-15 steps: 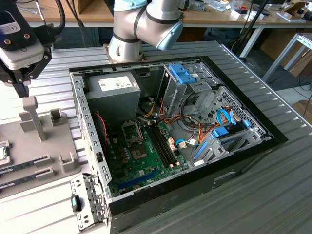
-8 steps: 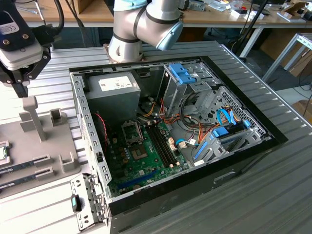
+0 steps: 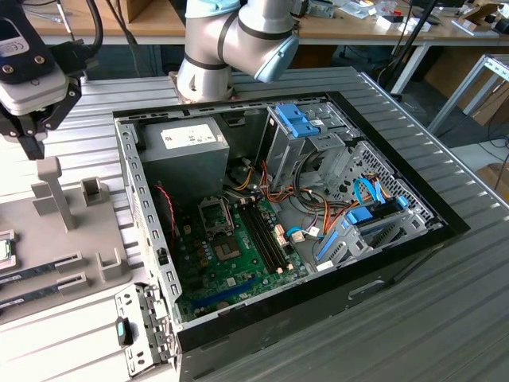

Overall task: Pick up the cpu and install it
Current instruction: 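Reach for the cpu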

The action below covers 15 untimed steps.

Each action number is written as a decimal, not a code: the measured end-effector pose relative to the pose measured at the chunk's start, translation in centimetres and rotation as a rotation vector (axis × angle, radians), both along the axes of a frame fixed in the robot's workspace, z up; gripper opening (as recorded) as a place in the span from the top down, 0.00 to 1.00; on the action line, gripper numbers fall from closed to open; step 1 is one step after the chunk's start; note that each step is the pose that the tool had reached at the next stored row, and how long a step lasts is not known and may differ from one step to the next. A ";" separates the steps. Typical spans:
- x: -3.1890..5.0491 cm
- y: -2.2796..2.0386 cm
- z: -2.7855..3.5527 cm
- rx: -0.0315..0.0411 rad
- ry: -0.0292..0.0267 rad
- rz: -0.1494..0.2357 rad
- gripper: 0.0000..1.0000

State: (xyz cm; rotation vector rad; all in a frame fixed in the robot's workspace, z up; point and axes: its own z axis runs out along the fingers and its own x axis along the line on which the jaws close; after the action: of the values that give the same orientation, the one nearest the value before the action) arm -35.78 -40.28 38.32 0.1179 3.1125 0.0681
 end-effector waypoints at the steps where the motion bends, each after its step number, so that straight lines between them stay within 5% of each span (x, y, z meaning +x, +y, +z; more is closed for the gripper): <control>1: -0.03 0.00 0.00 0.0000 0.0000 0.000 0.89; 15: -0.45 0.00 -0.06 0.0000 0.0001 0.000 0.89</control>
State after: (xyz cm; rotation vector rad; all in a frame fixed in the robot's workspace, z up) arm -36.23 -40.28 38.26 0.1180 3.1125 0.0680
